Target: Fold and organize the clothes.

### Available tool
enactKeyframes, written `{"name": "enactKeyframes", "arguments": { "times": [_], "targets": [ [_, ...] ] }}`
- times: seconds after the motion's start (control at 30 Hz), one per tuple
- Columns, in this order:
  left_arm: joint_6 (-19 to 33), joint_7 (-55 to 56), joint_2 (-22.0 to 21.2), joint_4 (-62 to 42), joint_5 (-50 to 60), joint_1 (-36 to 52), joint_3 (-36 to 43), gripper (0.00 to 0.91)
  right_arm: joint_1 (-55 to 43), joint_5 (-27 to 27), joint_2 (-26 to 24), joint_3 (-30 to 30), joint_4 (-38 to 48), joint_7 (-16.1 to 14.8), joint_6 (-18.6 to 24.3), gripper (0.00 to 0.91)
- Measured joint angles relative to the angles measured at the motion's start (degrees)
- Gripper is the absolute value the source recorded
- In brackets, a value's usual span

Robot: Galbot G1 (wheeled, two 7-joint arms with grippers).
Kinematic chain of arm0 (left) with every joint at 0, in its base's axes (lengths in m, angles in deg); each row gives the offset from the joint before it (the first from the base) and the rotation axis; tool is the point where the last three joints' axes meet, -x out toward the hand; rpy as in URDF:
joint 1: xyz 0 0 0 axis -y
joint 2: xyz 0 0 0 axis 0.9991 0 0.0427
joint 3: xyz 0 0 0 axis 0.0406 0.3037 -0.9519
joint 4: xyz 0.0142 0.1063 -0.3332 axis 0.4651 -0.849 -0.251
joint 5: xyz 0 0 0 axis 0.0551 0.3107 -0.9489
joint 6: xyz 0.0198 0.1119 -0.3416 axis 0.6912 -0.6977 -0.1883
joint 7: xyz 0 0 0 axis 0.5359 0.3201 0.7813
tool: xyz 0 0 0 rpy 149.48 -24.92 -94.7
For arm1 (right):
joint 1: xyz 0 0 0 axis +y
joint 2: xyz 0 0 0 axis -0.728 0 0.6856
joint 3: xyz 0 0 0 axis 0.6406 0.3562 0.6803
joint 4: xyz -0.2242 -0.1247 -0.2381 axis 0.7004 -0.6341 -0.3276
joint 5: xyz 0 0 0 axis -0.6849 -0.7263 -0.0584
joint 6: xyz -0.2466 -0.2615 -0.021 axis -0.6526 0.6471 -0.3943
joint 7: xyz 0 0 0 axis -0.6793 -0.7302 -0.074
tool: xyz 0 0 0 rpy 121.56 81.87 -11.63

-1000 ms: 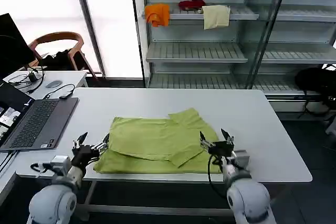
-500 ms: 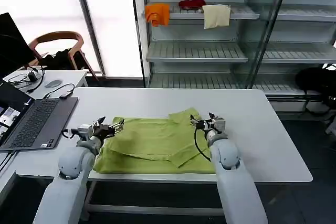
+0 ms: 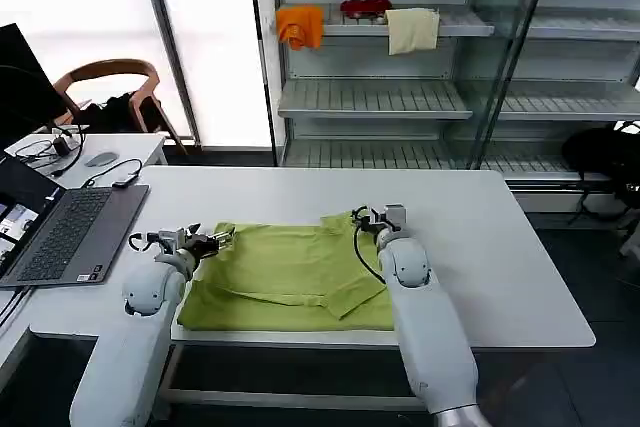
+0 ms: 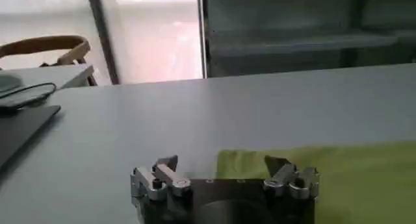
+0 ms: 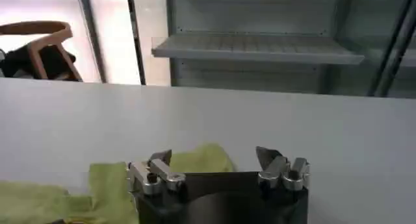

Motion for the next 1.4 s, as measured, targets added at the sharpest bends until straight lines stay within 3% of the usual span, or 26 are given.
{"name": "enactKeyframes", "arguments": {
  "times": [0.07,0.1,0.17,0.23,0.27,0.3,0.4,0.43,0.5,0.53,0.97,1.4],
  "targets": [
    [0.0,-0.16,-0.12,-0.9,0.36,0.48,0.13,0.826,-0.52,-0.55,-0.02,-0.11,1.0,0.08,0.0,0.816],
    [0.0,-0.18,-0.17,-1.24,0.56,0.65,0.16,0.736,-0.76,-0.73,-0.02,-0.14,1.43,0.08,0.0,0.725],
    [0.0,-0.22,-0.23,-1.77,0.88,0.82,0.39,0.655,-1.01,-1.11,-0.02,-0.03,2.12,-0.01,0.0,0.574],
    [0.0,-0.33,-0.35,-2.08,1.2,0.99,0.63,0.554,-1.08,-1.58,-0.02,0.09,2.58,-0.15,-0.01,0.282],
    [0.02,-0.35,-0.45,-2.24,1.42,1.06,0.67,0.504,-1.08,-1.88,-0.02,0.12,2.75,-0.32,0.0,0.212],
    [0.06,-0.44,-0.52,-2.34,1.58,1.08,0.72,0.484,-1.09,-2.16,-0.02,0.17,2.86,-0.44,0.01,0.02],
    [0.08,-0.54,-0.75,-2.46,2.03,1.09,0.85,0.373,-1.02,-2.9,-0.01,0.46,3.08,-0.92,0.09,0.0],
    [0.09,-0.55,-0.83,-2.48,2.19,1.09,0.89,0.181,-0.94,-3.05,-0.01,0.59,3.12,-1.1,0.14,0.0],
    [0.1,-0.62,-0.92,-2.49,2.45,1.04,0.96,0.02,-0.79,-3.31,0.0,0.58,3.15,-1.45,0.14,0.0],
    [0.1,-0.67,-0.95,-2.48,2.52,0.98,0.98,0.0,-0.64,-3.4,0.0,0.57,3.12,-1.63,0.15,0.0],
    [-0.1,-1.0,-0.79,-1.28,2.16,0.23,0.3,0.0,1.33,-1.79,-0.03,0.86,-0.12,-2.04,-0.06,0.0],
    [-0.22,0.07,1.23,5.8,-2.23,-3.45,-2.7,0.0,6.28,4.16,-0.04,3.57,-12.41,0.03,-0.55,0.0]
  ]
}}
